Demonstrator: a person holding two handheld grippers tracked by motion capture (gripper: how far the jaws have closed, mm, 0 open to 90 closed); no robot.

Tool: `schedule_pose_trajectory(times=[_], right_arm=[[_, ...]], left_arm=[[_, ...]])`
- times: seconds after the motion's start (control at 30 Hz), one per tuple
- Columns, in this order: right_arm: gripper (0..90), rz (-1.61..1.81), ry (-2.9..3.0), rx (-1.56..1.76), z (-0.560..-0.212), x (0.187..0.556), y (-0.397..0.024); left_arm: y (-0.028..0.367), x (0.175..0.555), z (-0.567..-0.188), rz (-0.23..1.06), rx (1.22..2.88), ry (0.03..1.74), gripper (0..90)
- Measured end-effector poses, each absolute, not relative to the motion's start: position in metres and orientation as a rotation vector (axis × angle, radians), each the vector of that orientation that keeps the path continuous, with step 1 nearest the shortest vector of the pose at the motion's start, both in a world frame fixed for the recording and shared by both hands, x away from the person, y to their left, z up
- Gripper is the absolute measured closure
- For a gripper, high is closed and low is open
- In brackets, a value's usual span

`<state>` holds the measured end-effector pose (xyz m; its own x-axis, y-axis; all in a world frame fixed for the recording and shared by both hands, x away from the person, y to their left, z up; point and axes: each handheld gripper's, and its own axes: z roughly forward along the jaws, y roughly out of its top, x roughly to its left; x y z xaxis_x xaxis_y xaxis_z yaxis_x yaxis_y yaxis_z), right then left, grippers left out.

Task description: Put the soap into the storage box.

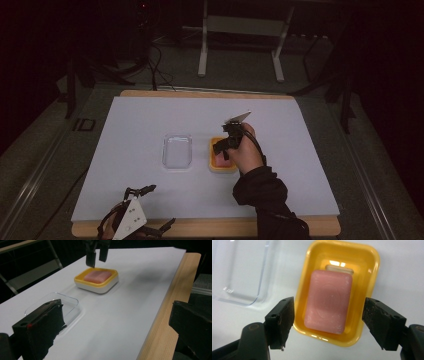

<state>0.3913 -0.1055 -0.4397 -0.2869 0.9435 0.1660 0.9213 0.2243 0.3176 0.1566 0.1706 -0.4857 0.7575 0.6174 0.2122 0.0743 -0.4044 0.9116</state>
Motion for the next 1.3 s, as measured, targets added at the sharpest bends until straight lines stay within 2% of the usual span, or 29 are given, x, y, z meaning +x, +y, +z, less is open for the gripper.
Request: schedule_pose_trajectory(times=[0.57, 0.9, 1.3], right_arm=[[30.1, 0.847, 2.611, 1.329, -0.424, 0.357, -0.147], [29.2, 0.921, 2.605, 1.202, -0.426, 0.339, -0.172], [24.6, 0.968, 2.561, 1.219, -0.439, 0.317, -0.208]], left_arm=[[0.17, 0.157, -0.487, 0.66, 1.922, 0.533, 0.5], [0.17, 0.157, -0.487, 0.66, 1.922, 0.533, 0.5], [0.169, 0.157, -0.487, 0.661, 1.925, 0.533, 0.5]])
